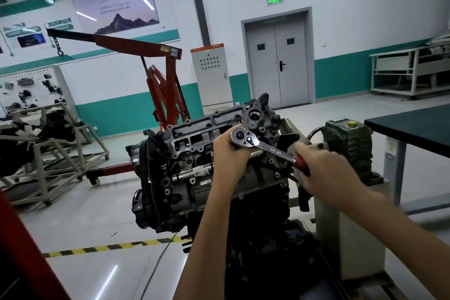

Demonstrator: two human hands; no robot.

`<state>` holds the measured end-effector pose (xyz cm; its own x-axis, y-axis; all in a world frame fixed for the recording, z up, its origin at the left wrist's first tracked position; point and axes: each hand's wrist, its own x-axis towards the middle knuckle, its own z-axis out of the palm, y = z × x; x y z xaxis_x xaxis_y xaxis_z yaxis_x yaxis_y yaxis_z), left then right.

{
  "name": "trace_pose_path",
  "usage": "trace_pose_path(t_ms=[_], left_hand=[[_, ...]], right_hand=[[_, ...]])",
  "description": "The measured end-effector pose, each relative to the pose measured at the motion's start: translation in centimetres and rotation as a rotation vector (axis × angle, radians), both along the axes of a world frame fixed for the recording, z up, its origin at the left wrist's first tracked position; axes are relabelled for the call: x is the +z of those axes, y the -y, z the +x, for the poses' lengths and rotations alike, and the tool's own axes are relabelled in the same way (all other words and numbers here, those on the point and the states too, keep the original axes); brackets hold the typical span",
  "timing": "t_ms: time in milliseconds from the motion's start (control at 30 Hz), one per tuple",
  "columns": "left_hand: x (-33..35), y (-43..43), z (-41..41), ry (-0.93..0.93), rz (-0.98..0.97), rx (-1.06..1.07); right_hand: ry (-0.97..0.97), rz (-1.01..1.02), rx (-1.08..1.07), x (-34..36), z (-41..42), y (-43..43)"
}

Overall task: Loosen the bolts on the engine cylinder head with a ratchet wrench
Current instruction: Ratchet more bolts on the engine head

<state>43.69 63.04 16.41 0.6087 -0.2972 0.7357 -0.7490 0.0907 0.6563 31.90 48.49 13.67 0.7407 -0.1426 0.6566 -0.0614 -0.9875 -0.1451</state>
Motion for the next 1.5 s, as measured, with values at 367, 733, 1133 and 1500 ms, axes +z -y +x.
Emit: trace_pose_path(t_ms=[367,733,1133,1500], left_hand=[[-0.3,0.5,0.0,-0.034,-0.026,0.058],[0.0,-0.1,0.3,0.023,0.042,-0.039],[-0.5,1.0,0.1,-0.068,-0.083,0.031],[-0.3,0.4,0.2,0.027,-0.034,0.015]], right_hand=[[0.049,0.562,0.1,-5.9,0.6,-9.7],[-0.029,0.021,0.009,-0.4,-0.5,-0.6],[-0.012,0.491,0.113,-5.0,-0.3,-8.0],[-0.03,-0.077,0.032,1.2,-0.4,0.8]])
